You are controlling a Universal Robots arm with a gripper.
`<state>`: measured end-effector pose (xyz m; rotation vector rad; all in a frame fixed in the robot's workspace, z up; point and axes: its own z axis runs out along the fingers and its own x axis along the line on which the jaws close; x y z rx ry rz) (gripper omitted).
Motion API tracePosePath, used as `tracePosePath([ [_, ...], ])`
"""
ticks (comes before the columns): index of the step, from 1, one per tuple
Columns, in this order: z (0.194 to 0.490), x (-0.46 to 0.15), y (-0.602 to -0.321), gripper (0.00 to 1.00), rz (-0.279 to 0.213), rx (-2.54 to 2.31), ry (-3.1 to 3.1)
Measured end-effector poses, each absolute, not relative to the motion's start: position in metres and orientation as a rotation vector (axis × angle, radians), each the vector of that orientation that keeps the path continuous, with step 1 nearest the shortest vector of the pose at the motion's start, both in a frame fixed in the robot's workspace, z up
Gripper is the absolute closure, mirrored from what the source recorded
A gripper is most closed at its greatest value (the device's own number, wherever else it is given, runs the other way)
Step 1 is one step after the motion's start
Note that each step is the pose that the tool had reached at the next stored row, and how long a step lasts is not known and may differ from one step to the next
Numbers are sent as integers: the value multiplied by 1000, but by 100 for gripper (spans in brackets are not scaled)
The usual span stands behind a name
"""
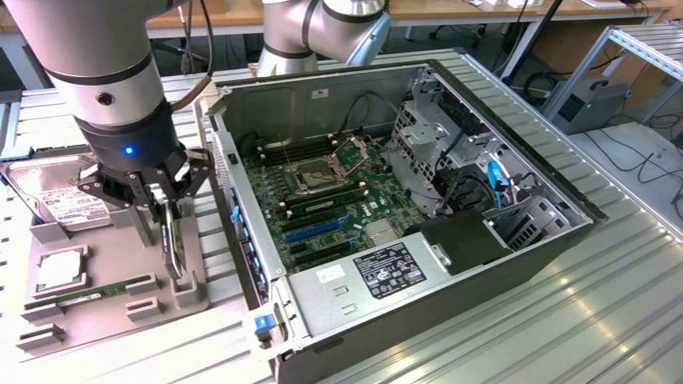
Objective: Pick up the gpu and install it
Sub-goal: 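Pick up the gpu and move the gpu toward the slot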
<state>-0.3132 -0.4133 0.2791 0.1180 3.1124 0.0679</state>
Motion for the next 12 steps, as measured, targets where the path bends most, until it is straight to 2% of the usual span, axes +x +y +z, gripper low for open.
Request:
tracePosePath([
  [12, 287, -313, -413, 73, 68, 118, 3112],
])
